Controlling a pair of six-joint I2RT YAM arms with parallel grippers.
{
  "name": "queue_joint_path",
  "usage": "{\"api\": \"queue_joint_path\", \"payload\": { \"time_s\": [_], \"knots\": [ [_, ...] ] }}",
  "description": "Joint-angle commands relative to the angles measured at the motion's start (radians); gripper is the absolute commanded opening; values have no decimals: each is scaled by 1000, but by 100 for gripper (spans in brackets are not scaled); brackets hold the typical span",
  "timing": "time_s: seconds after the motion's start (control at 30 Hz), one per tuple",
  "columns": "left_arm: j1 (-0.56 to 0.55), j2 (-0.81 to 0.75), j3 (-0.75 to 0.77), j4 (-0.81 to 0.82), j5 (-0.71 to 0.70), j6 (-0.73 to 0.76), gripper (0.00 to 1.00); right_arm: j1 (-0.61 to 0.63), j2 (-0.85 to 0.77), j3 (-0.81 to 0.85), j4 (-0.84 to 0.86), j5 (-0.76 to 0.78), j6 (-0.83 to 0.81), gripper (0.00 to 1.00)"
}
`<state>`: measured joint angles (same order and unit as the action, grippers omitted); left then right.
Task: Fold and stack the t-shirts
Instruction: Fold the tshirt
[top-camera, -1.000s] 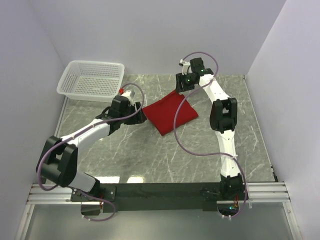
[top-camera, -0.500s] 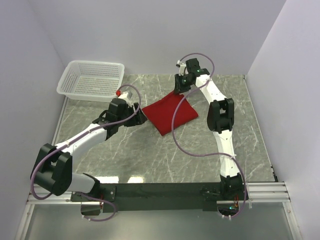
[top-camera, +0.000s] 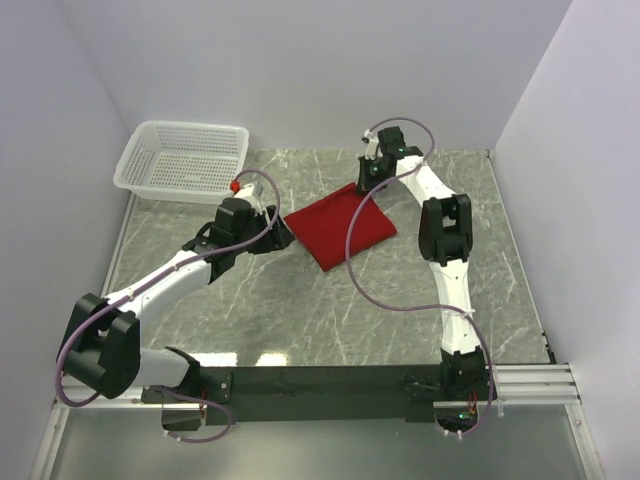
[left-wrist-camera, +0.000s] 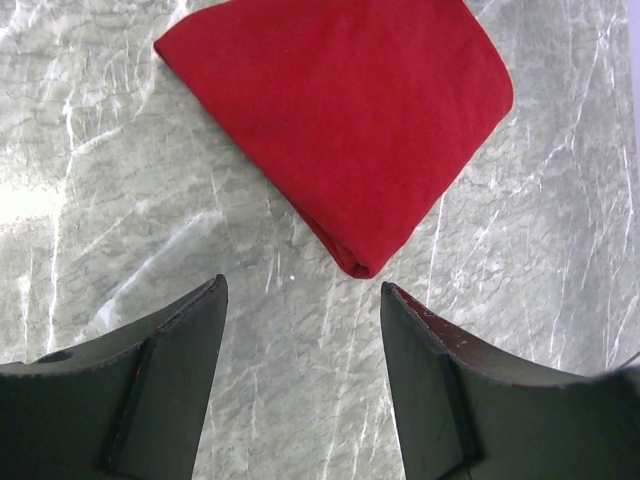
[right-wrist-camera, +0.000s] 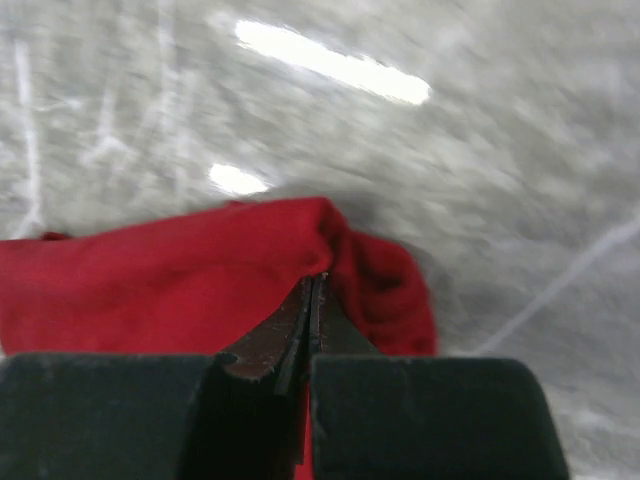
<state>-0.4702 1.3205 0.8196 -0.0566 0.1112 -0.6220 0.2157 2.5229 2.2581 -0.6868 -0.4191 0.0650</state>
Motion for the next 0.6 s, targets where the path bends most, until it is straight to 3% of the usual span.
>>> {"api": "queue_joint_path", "payload": {
  "time_s": [0.0, 0.33, 0.57],
  "knots": [
    [-7, -21, -13, 21, -4, -7, 67, -42, -124, -67, 110, -13, 41, 0],
    [-10, -15, -10, 23, -1, 1, 67, -67, -199, -183, 214, -50, 81, 0],
    [-13, 0, -16, 40, 12, -2, 67, -84, -228, -204, 236, 45, 94, 0]
  ]
}}
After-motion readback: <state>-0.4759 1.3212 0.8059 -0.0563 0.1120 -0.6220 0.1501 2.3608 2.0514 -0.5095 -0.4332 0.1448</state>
